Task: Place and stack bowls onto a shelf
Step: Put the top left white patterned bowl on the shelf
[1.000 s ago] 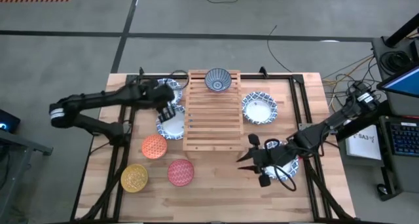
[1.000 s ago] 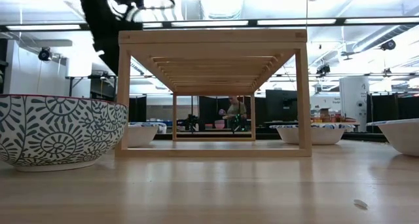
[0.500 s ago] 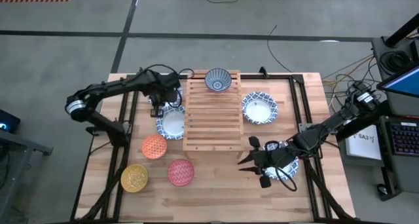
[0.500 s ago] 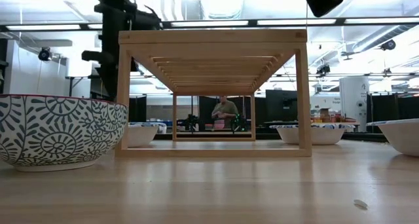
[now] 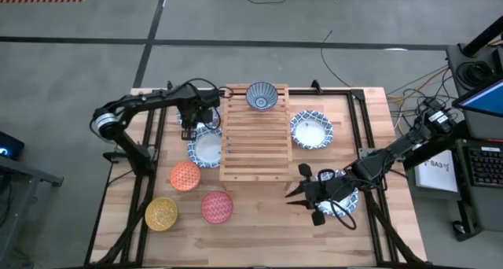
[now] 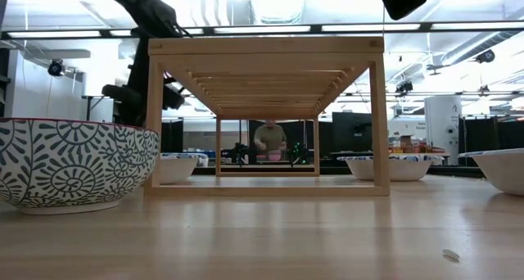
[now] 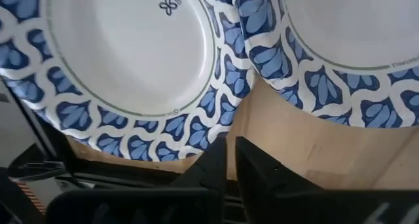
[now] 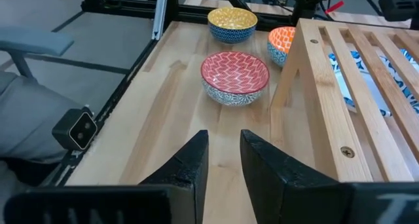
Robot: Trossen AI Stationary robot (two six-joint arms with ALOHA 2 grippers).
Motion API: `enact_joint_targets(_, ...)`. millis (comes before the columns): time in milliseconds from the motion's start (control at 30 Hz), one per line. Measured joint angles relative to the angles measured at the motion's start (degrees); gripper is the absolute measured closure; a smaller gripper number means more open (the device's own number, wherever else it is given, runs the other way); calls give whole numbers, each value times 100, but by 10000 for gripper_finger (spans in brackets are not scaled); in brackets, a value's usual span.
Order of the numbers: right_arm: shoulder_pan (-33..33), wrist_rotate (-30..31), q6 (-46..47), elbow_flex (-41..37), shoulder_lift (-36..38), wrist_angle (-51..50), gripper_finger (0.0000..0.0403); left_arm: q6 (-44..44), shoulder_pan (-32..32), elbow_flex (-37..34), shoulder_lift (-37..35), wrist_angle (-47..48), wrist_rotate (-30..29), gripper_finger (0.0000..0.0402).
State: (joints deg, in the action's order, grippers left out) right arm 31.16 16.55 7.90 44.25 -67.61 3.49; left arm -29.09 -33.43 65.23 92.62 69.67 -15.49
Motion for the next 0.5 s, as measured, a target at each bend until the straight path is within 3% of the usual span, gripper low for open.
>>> enact_joint_targets(300, 0, -2, 6, 0, -2, -1, 318, -211, -21, -464, -81, -216, -291, 263)
enact_joint_targets(500, 0, -4, -46, -2, -4, -4, 325, -257, -15, -944, -96, -759, -646, 238)
